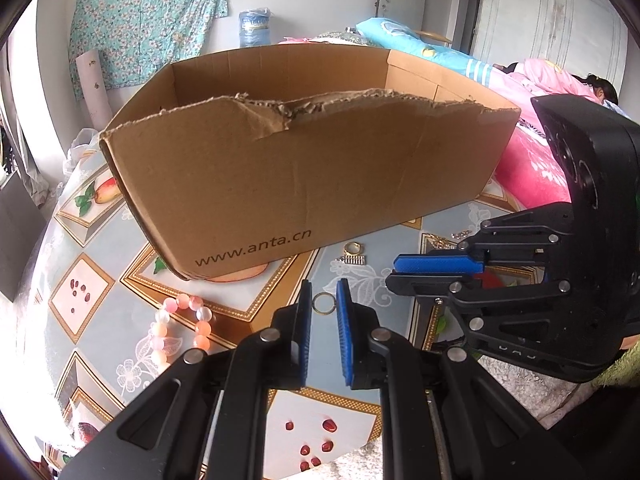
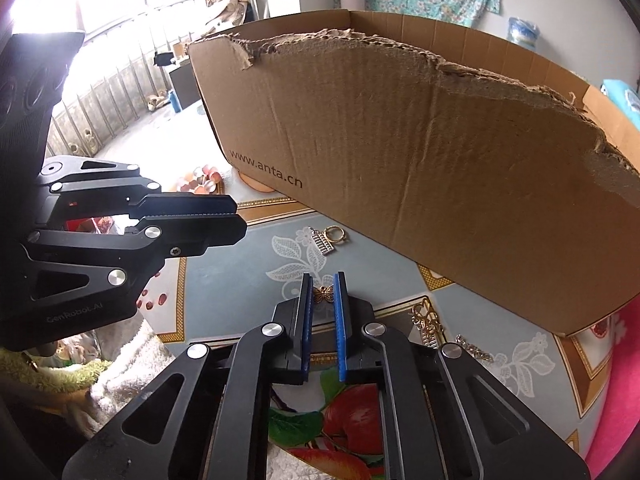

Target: Organize jewelry

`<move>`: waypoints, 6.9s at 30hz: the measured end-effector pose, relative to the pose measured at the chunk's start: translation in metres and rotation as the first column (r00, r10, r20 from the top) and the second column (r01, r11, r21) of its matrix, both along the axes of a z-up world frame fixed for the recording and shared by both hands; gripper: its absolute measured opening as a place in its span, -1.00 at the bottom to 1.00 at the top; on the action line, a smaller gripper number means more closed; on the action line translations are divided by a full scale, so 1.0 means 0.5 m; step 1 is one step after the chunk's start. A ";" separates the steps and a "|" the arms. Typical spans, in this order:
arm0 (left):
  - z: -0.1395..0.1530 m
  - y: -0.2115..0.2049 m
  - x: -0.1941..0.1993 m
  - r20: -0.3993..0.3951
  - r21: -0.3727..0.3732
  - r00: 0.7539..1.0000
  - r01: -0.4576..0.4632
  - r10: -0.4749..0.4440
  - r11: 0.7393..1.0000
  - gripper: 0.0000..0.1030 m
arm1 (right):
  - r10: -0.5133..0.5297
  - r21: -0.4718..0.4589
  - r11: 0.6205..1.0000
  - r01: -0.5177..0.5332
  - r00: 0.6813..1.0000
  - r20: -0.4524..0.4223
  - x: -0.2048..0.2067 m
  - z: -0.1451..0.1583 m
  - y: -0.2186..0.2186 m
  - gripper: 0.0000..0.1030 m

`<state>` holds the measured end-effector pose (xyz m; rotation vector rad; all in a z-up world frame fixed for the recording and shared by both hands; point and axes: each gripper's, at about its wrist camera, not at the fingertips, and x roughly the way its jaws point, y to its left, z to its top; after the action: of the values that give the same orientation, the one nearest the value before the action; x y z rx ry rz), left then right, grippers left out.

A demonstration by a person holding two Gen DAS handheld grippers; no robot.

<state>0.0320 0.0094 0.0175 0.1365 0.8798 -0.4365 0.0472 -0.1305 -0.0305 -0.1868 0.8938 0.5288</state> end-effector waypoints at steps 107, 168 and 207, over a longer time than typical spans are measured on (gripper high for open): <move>0.209 -0.026 0.188 0.072 -0.056 0.989 -0.125 0.129 0.991 -0.35 | -0.242 0.204 0.955 0.217 0.964 0.112 0.145 0.243 -0.118 -0.07; 0.105 -0.002 0.084 -0.024 -0.146 0.996 -0.090 0.088 0.985 -0.27 | -0.238 0.267 0.922 0.281 0.954 -0.182 0.078 0.125 -0.174 -0.17; 0.004 -0.068 0.046 -0.046 -0.039 0.999 -0.023 0.021 0.999 -0.27 | -0.220 0.014 0.976 0.219 0.974 0.048 -0.023 0.112 -0.167 0.84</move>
<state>0.0553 -0.0248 0.0193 0.0811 0.9160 -0.4379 0.0357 -0.2141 0.0256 -0.0909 0.8516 0.3207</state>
